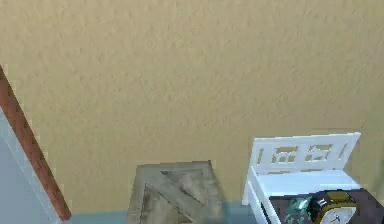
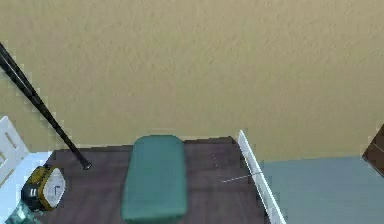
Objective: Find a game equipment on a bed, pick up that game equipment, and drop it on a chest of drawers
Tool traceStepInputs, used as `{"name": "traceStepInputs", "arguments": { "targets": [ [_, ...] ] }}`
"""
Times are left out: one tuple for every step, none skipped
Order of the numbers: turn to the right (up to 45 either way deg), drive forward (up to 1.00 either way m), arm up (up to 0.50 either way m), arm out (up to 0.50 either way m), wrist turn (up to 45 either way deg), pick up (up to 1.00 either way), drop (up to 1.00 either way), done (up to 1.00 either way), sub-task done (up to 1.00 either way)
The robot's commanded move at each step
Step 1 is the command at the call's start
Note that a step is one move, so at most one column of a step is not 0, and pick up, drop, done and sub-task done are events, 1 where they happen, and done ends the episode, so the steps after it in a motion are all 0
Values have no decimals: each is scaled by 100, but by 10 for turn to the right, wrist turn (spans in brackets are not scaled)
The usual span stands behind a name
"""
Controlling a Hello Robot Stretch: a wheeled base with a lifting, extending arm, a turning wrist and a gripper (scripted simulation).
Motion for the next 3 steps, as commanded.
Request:
{"name": "traceStepInputs", "arguments": {
  "targets": [
    [-450, 0, 0, 0, 0, 0, 0, 0, 0],
    [450, 0, 0, 0, 0, 0, 0, 0, 0],
    [390, 0, 0, 0, 0, 0, 0, 0, 0]
  ]
}}
